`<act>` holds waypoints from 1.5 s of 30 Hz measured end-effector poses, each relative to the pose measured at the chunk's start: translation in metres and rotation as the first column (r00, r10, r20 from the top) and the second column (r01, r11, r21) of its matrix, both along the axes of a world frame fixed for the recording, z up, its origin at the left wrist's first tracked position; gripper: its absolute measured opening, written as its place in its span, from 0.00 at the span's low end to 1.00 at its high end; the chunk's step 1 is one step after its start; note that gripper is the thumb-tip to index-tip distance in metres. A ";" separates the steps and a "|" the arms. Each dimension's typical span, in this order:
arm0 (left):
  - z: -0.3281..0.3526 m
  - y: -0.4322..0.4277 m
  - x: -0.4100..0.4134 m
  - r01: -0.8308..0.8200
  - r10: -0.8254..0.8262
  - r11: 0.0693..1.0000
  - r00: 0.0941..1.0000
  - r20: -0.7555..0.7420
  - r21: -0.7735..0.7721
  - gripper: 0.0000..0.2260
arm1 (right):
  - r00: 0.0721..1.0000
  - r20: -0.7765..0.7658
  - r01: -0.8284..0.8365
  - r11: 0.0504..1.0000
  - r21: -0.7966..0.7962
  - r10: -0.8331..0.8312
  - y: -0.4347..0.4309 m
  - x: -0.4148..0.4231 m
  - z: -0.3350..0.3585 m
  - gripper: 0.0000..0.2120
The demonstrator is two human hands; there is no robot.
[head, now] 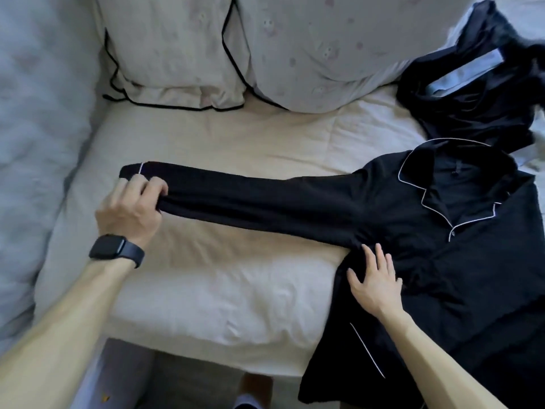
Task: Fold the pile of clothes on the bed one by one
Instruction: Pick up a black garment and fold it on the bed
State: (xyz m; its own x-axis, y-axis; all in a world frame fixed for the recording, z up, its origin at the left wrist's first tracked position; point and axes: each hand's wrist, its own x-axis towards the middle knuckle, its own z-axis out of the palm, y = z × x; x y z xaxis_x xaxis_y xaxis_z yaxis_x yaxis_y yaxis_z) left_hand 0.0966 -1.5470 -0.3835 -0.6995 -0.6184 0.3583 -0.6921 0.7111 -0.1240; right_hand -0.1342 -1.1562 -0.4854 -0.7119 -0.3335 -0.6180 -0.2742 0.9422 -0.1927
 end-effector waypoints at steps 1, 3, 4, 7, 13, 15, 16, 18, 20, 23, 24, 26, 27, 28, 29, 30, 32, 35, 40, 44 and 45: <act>-0.008 -0.008 0.004 0.036 -0.035 0.999 0.995 0.090 -0.008 0.11 | 1.000 -0.013 0.004 0.999 0.033 -0.004 -0.003 0.002 0.001 0.35; -0.028 -0.012 0.011 0.026 -0.085 0.988 0.914 0.398 0.150 0.14 | 0.997 -0.072 0.026 0.996 0.090 -0.019 -0.014 0.008 0.004 0.35; -0.039 -0.013 0.015 -0.084 -0.094 0.956 0.821 0.563 0.283 0.18 | 0.991 -0.132 0.049 0.995 0.088 -0.037 -0.021 0.012 0.006 0.35; -0.058 -0.011 0.026 -0.469 -0.011 0.683 0.760 0.649 0.560 0.24 | 0.954 -0.292 0.061 0.998 -0.030 -0.068 -0.047 0.025 0.019 0.31; -0.062 -0.018 0.013 -0.475 0.728 0.333 0.678 0.098 0.814 0.25 | 0.925 -0.353 -0.267 0.900 -0.345 0.139 -0.159 0.040 0.038 0.21; -0.063 -0.030 0.012 -0.454 0.725 0.173 0.660 0.200 0.874 0.26 | 0.947 -0.250 -0.291 0.869 -0.400 0.202 -0.214 0.036 0.039 0.21; -0.065 -0.035 0.013 -0.446 0.684 0.128 0.687 0.247 0.886 0.23 | 0.952 -0.186 -0.300 0.866 -0.401 0.244 -0.242 0.032 0.037 0.22; -0.071 -0.047 0.014 -0.420 0.624 0.130 0.739 0.256 0.898 0.14 | 0.931 -0.060 -0.359 0.876 -0.322 0.360 -0.291 0.022 0.030 0.26; -0.072 -0.064 0.011 -0.369 0.593 0.200 0.784 0.187 0.908 0.08 | 0.880 0.035 -0.459 0.866 -0.199 0.474 -0.329 0.015 0.022 0.22; -0.065 -0.089 0.003 -0.235 0.625 0.269 0.780 0.016 0.934 0.08 | 0.928 -0.023 -0.363 0.893 -0.265 0.371 -0.362 0.017 0.017 0.09; -0.062 -0.095 0.000 -0.202 0.632 0.307 0.774 -0.040 0.930 0.09 | 0.961 -0.067 -0.273 0.894 -0.356 0.267 -0.367 0.020 0.018 0.08; -0.057 -0.104 -0.007 -0.169 0.628 0.375 0.769 -0.116 0.911 0.09 | 0.989 -0.131 -0.126 0.828 -0.547 0.064 -0.372 0.028 0.023 0.06; -0.057 -0.107 -0.010 -0.160 0.630 0.388 0.765 -0.134 0.908 0.09 | 0.990 -0.143 -0.104 0.785 -0.611 0.020 -0.372 0.029 0.022 0.07; -0.059 -0.110 -0.014 -0.157 0.632 0.383 0.763 -0.135 0.910 0.10 | 0.991 -0.134 -0.105 0.759 -0.643 0.023 -0.370 0.029 0.020 0.08; -0.063 -0.112 -0.017 -0.157 0.628 0.363 0.770 -0.116 0.919 0.12 | 0.993 -0.098 -0.110 0.753 -0.648 0.060 -0.367 0.028 0.017 0.11; -0.067 -0.113 -0.019 -0.162 0.614 0.331 0.785 -0.082 0.930 0.15 | 0.993 -0.051 -0.117 0.763 -0.635 0.109 -0.364 0.026 0.013 0.15; -0.075 -0.113 -0.023 -0.197 0.592 0.268 0.806 0.000 0.943 0.22 | 0.989 -0.072 -0.147 0.793 -0.592 0.129 -0.355 0.026 0.008 0.19; -0.080 -0.111 -0.030 -0.253 0.638 0.198 0.767 0.072 0.947 0.23 | 0.953 -0.301 -0.119 0.871 -0.477 -0.034 -0.331 0.032 0.003 0.14; -0.072 -0.101 -0.032 -0.226 0.629 0.157 0.774 0.079 0.961 0.12 | 0.973 0.198 -0.078 0.977 -0.201 0.119 -0.305 0.018 -0.008 0.24; -0.027 -0.049 -0.056 0.058 0.523 0.242 0.833 -0.181 0.968 0.14 | 0.750 0.636 0.520 0.758 -0.393 -0.185 -0.296 0.004 0.059 0.26; -0.013 -0.027 -0.066 0.146 0.477 0.219 0.847 -0.236 0.965 0.14 | 0.660 0.724 0.637 0.661 -0.396 -0.202 -0.284 0.003 0.080 0.29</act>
State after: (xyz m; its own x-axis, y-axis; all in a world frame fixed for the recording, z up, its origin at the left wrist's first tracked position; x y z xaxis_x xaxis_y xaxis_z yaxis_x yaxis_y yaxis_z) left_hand 0.0306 -1.5738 -0.3968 -0.4987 -0.7740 -0.3901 -0.5457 -0.0692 0.8351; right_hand -0.1309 -1.4407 -0.4052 -0.4355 -0.5237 -0.7322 0.4962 0.5390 -0.6806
